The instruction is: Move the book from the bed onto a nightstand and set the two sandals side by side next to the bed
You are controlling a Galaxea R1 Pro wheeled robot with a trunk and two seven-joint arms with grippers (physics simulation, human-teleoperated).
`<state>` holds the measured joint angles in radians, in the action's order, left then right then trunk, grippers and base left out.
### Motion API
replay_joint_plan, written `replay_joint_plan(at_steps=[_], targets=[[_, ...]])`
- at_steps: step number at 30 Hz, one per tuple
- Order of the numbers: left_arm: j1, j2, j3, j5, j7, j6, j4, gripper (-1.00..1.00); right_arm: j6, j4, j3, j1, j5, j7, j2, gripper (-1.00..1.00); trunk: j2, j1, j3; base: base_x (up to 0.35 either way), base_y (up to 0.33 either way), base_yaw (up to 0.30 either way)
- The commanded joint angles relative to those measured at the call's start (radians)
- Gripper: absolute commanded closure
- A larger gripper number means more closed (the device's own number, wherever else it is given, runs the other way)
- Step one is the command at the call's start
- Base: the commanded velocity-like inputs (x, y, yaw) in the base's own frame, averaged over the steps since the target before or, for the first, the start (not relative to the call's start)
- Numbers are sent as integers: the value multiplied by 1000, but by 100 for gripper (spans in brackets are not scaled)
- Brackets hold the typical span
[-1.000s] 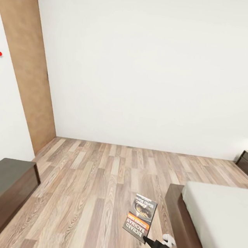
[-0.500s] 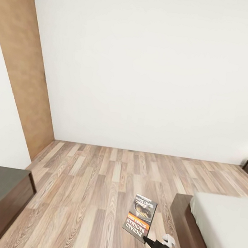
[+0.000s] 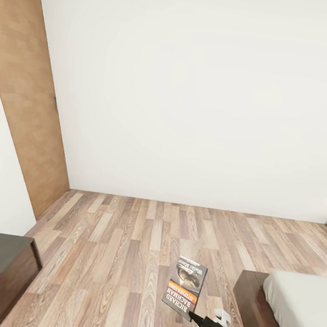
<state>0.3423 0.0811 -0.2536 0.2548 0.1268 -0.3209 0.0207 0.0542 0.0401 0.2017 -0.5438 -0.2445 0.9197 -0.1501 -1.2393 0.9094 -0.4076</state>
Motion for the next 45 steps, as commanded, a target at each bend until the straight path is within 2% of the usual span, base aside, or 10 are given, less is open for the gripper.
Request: replay_joint_plan(at_steps=[1, 19, 22, 28, 30, 33, 35, 39, 45], targets=[[0, 0, -9, 8, 4, -3, -1, -100, 6, 0, 5, -1, -7, 4, 0, 100, -1, 1, -1, 326, 123, 0], [1, 0, -9, 8, 4, -3, -1, -100, 6, 0, 5, -1, -7, 4, 0, 100, -1, 1, -1, 326, 123, 0], [1, 0, -8, 10, 39, -1, 0, -100, 6, 0, 5, -1, -7, 4, 0, 100, -1, 1, -1, 326, 130, 0], [4, 4, -10, 10, 179, 17, 11, -100, 6, 0, 5, -1, -7, 4, 0, 100, -1, 1, -1, 326, 136, 0], [10, 4, -10, 9, 223, 61, 51, -100, 6, 1, 5, -1, -7, 4, 0, 100, -1, 1, -1, 326, 137, 0], [14, 1, -10, 9, 253, 157, 144, -100, 6, 0, 5, -1, -7, 4, 0, 100, -1, 1, -1, 326, 137, 0], [13, 0, -9, 9, 265, 175, 165, -100, 6, 0, 4, -1, -7, 4, 0, 100, -1, 1, -1, 326, 137, 0], [7, -10, -10, 9, 272, 153, 176, -100, 6, 1, 5, -1, -7, 3, 0, 100, -1, 1, -1, 323, 137, 0], [5, -10, -9, 6, 273, 114, 171, -100, 6, 1, 4, -1, -7, 4, 0, 100, -1, 1, -1, 320, 137, 0]])
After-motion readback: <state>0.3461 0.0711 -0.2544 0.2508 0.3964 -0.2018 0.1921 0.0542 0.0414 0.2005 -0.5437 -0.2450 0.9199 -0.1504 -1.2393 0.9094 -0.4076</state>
